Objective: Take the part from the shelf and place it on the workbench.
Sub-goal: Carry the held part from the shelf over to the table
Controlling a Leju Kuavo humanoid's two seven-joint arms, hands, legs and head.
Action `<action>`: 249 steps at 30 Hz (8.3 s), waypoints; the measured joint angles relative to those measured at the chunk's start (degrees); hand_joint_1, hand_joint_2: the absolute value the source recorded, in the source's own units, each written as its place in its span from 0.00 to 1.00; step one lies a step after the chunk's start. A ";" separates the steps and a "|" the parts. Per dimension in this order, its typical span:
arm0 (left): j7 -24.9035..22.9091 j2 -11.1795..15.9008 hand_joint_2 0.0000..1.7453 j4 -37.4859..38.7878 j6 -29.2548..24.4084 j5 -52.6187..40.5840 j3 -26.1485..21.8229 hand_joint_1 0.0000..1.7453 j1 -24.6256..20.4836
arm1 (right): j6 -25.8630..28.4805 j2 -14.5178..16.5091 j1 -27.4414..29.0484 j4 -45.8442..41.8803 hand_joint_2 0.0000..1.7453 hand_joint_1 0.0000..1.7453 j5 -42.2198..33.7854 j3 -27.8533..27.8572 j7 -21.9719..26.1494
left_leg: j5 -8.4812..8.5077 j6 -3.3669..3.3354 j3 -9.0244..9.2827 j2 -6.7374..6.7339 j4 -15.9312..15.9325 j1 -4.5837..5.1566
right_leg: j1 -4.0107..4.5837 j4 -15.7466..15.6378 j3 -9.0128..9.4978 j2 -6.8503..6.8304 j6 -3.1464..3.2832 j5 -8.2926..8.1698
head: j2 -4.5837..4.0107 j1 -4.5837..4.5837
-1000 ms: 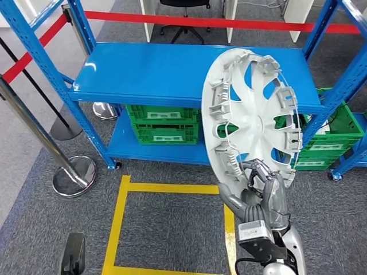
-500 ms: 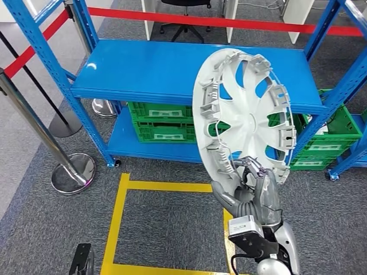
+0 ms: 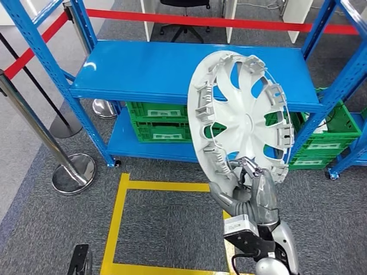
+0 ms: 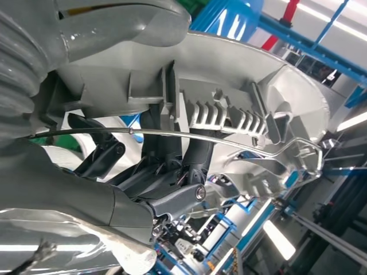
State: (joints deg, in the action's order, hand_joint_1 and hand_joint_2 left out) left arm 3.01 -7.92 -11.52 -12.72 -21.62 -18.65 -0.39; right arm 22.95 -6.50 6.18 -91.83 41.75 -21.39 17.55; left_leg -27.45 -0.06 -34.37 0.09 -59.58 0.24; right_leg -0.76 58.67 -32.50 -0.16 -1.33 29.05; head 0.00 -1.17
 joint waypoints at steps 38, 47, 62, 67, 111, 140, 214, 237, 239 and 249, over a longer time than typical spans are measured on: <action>0.81 -0.41 0.00 0.04 -0.84 -1.74 -2.31 0.00 -0.42 | 0.15 -0.43 0.08 0.55 1.00 1.00 3.94 -0.91 -1.88 | -3.52 1.29 -6.57 0.38 -12.63 -0.67 | -0.46 0.08 0.69 -3.05 0.99 0.69 | 0.00 0.91; 2.10 -0.62 0.00 0.07 -0.33 -1.47 -2.75 0.00 -0.03 | -0.78 -0.50 -1.06 1.33 1.00 1.00 3.68 -1.74 -1.50 | 1.41 -1.46 -0.26 -1.51 1.41 0.27 | -0.15 1.90 0.49 -4.24 -1.14 3.23 | 0.00 0.78; 4.34 -1.97 0.00 0.07 -1.06 0.63 -5.92 0.00 0.45 | -1.55 -1.34 -0.89 2.23 1.00 1.00 3.88 -2.69 -1.78 | 1.37 0.25 -1.60 6.62 0.04 -0.19 | -0.94 0.34 -0.17 2.59 0.04 -0.04 | 0.00 0.48; 4.38 -2.03 0.00 0.07 -1.08 0.63 -6.20 0.00 0.31 | -1.55 -1.36 -0.76 2.23 1.00 1.00 3.89 -2.73 -1.81 | -1.69 0.92 -4.63 2.78 -6.91 -0.24 | -0.79 0.15 0.35 0.08 0.64 0.24 | 0.00 0.79; 3.39 -1.45 0.00 0.07 -1.26 -2.51 -7.58 0.00 -0.76 | -6.37 -3.22 -3.05 3.30 1.00 1.00 0.94 -5.85 3.09 | 1.97 -2.34 -0.32 0.69 1.58 0.50 | 0.01 11.74 -4.49 -0.49 -1.07 7.39 | 0.00 0.25; 3.94 -1.55 0.00 0.08 -2.73 -3.51 -8.35 0.00 -0.70 | -5.19 -3.38 -3.76 3.41 1.00 1.00 0.55 -6.99 4.55 | 2.18 -2.25 -0.69 -0.55 1.15 0.54 | 0.12 5.69 -0.20 -2.35 -1.39 5.55 | 0.00 0.51; 5.58 -0.19 0.00 0.09 -4.63 -6.16 -11.94 0.00 -0.80 | -5.01 -5.34 -9.65 2.44 1.00 1.00 -0.16 -11.91 5.76 | 1.60 -0.04 -1.27 7.65 0.35 -0.65 | -0.76 -0.09 -1.35 4.01 -0.25 -1.48 | 0.00 0.37; 6.20 -0.63 0.00 0.09 -5.86 -7.01 -12.79 0.00 -1.21 | -6.38 -5.20 -11.87 5.22 1.00 1.00 -2.84 -12.14 7.09 | 2.29 -2.19 -1.21 2.65 0.71 -0.43 | -0.23 13.92 -7.17 0.18 -1.56 5.03 | 0.00 0.41; 6.26 -0.69 0.00 0.09 -5.86 -7.04 -12.88 0.00 -1.21 | -6.45 -5.20 -11.87 5.26 1.00 1.00 -3.43 -12.10 7.32 | 1.93 -1.99 -0.90 3.71 0.53 -0.40 | -0.24 6.45 -4.62 0.43 -1.26 0.26 | 0.00 0.38; 6.47 -0.67 0.00 0.09 -5.88 -7.60 -13.10 0.00 -1.13 | -6.39 -5.10 -11.19 4.58 1.00 1.00 -4.71 -11.41 8.37 | -3.08 1.15 -6.55 1.00 -11.12 -0.78 | -0.52 -0.27 0.97 0.23 1.01 0.54 | 0.00 1.02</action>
State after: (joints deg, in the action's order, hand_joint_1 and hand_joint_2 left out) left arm 9.48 -8.59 -11.43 -18.60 -29.22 -31.75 -1.52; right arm 16.56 -11.61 -5.01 -87.24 37.04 -32.80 25.92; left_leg -30.53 1.09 -40.93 1.09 -70.70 -0.54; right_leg -1.28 58.40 -31.53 0.07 -0.32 29.59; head 0.00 -0.15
